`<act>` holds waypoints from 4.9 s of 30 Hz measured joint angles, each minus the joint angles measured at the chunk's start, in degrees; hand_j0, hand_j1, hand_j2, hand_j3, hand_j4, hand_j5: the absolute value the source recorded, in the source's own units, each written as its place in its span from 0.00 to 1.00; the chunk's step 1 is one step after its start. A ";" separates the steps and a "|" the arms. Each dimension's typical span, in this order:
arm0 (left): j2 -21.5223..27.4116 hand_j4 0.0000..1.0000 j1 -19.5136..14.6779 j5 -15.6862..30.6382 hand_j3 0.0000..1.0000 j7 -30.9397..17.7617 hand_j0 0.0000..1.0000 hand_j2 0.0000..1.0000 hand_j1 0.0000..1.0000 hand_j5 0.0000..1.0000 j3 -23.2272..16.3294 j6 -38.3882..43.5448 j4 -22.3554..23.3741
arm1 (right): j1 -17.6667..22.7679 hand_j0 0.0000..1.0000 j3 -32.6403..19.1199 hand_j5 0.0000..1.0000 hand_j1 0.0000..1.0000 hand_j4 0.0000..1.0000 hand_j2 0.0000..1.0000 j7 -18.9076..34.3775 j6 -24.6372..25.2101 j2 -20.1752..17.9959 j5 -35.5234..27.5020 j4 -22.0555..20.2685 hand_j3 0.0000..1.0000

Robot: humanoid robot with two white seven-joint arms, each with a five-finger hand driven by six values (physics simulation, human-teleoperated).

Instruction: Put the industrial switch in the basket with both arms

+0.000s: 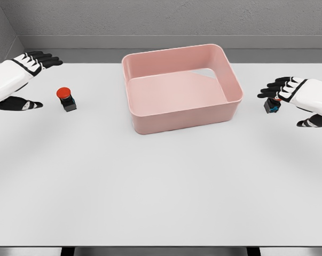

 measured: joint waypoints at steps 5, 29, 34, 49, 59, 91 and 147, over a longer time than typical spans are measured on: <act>-0.50 1.00 -0.18 0.02 1.00 0.01 1.00 1.00 1.00 1.00 -0.66 0.00 0.17 | 0.09 1.00 0.03 1.00 1.00 1.00 1.00 -0.20 0.00 -0.13 0.09 0.89 1.00; -6.67 1.00 -7.29 -5.32 1.00 -0.07 1.00 1.00 1.00 1.00 -6.74 0.00 9.16 | -14.32 1.00 0.50 1.00 1.00 1.00 1.00 16.67 3.34 19.87 1.49 28.38 1.00; -7.33 1.00 -8.61 -5.50 1.00 -0.07 1.00 1.00 1.00 1.00 -7.83 0.01 10.51 | -15.56 1.00 0.53 1.00 1.00 1.00 1.00 16.93 3.31 23.47 4.28 33.69 1.00; -9.02 1.00 -10.81 -5.83 1.00 -0.08 1.00 1.00 1.00 1.00 -11.32 0.00 16.77 | -16.96 0.83 0.56 0.83 0.83 0.83 0.83 16.97 3.26 28.71 8.85 41.41 0.83; -9.53 1.00 -12.30 -5.84 1.00 -0.08 1.00 1.00 1.00 1.00 -11.50 0.00 19.21 | -16.88 0.68 0.61 0.68 0.68 0.68 0.68 16.96 3.26 28.87 9.82 41.82 0.68; -13.06 1.00 -16.96 -5.82 1.00 -0.68 1.00 1.00 1.00 1.00 -15.53 0.00 28.62 | -19.34 0.45 0.05 0.45 0.45 0.45 0.45 18.01 1.91 26.71 10.56 39.24 0.45; -13.65 0.52 -19.25 -4.38 0.52 -1.60 0.52 0.52 0.52 0.52 -15.89 -0.01 31.07 | -30.67 0.46 4.29 0.46 0.46 0.46 0.46 25.47 5.44 37.42 12.57 21.47 0.46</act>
